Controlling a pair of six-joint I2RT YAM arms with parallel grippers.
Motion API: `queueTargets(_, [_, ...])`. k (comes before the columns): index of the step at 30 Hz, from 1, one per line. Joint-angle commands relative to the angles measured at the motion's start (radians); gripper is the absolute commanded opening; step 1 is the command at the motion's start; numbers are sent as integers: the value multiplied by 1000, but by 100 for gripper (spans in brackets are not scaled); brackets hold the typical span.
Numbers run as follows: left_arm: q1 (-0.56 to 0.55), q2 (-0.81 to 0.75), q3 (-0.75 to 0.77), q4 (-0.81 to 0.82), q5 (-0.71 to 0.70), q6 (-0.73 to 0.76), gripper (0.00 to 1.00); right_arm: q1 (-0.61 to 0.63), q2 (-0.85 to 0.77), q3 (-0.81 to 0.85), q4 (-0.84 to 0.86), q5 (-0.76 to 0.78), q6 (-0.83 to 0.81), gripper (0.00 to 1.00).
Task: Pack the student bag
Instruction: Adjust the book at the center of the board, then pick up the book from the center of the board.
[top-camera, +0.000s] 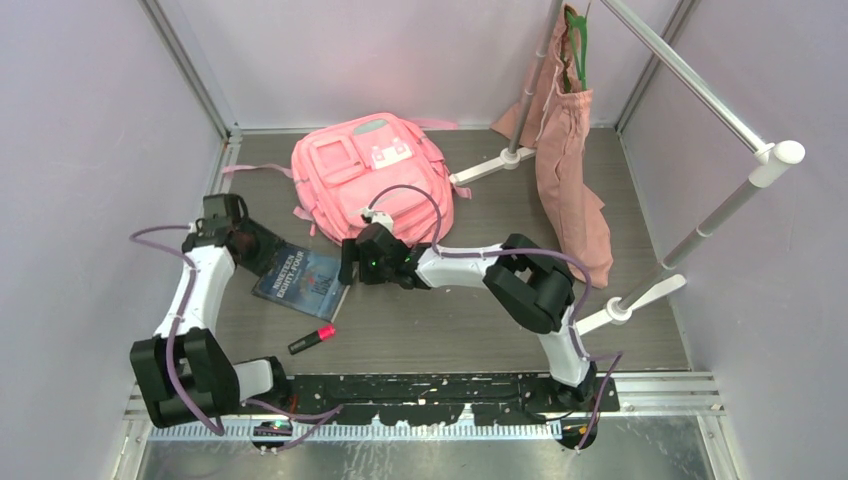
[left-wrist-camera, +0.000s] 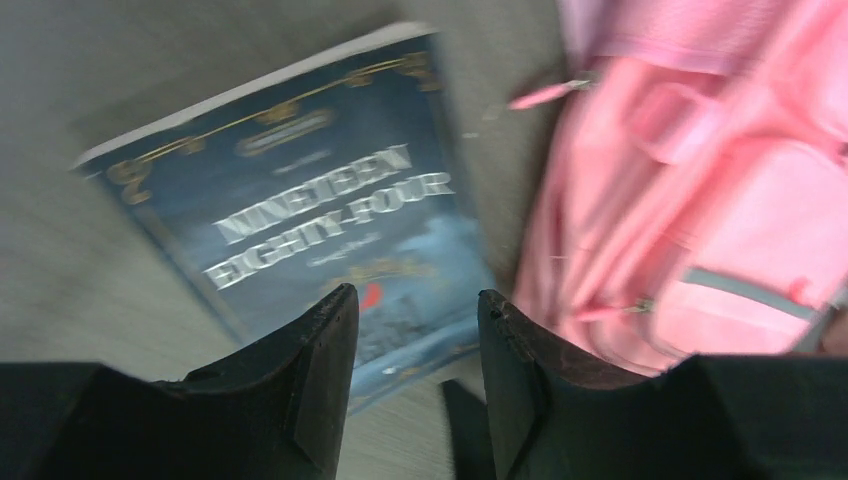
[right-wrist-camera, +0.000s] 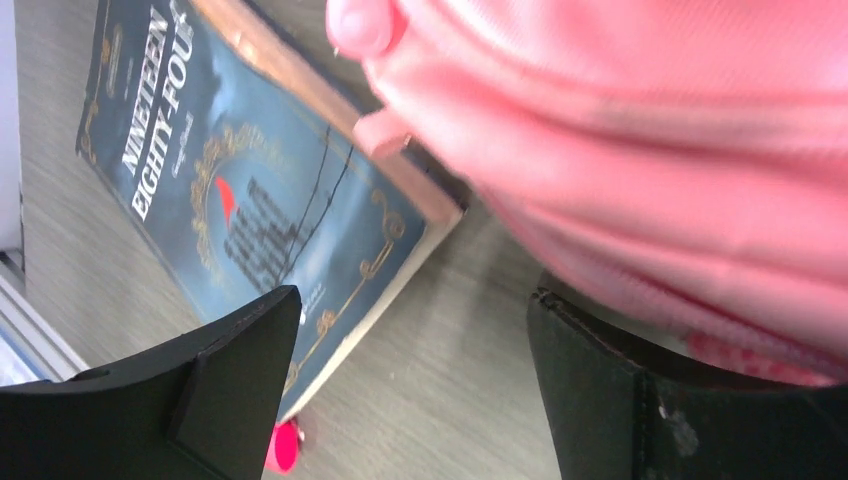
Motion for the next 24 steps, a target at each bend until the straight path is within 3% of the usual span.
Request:
queueTargets(1, [62, -48, -100, -130, -26, 18, 48, -16, 55, 64, 88, 6, 49, 88])
queueTargets(7, [65, -111, -229, -119, -76, -10, 47, -17, 132, 142, 112, -12, 79, 81])
queueTargets(14, [66, -31, -264, -68, -76, 6, 46, -16, 130, 137, 151, -60, 93, 61])
queueTargets(22, [65, 23, -285, -8, -39, 18, 45, -17, 105, 140, 149, -94, 54, 23])
queueTargets(24, [65, 33, -285, -2, -29, 26, 45, -16, 95, 145, 151, -113, 46, 10])
